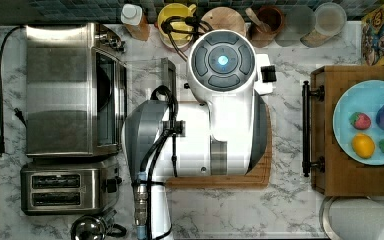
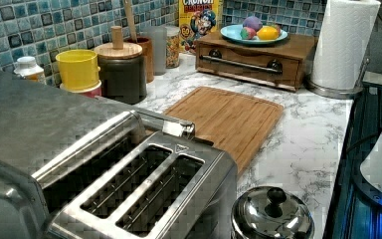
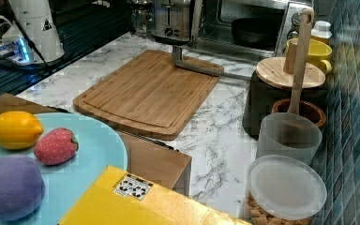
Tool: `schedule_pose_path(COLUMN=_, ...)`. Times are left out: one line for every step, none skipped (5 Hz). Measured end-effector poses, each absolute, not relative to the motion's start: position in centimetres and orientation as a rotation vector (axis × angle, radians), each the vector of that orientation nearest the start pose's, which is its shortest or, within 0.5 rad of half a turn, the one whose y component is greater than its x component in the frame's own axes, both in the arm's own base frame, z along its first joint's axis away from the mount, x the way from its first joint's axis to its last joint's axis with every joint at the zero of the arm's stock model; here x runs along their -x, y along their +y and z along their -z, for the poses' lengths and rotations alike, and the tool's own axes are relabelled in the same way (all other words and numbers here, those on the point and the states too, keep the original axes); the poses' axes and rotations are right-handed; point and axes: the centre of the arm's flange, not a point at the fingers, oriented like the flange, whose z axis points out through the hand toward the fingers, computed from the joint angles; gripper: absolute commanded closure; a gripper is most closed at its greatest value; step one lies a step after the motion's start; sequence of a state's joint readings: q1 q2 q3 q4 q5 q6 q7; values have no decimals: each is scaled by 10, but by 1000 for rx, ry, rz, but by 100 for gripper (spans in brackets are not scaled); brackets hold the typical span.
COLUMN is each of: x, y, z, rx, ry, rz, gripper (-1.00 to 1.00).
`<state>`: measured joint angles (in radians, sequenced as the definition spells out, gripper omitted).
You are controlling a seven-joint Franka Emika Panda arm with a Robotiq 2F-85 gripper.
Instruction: Close the oven.
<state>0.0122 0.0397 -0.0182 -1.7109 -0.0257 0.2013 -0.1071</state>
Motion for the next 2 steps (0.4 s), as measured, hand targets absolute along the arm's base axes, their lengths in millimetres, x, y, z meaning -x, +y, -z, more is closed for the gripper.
schedule_pose_path(x=-578, y=-7, z=-553, rx=2978, ry=1055, rz=46, gripper=100)
schedule_pose_path(x=-578, y=-9, z=-553, rx=2974, ry=1062, rz=52, gripper=100)
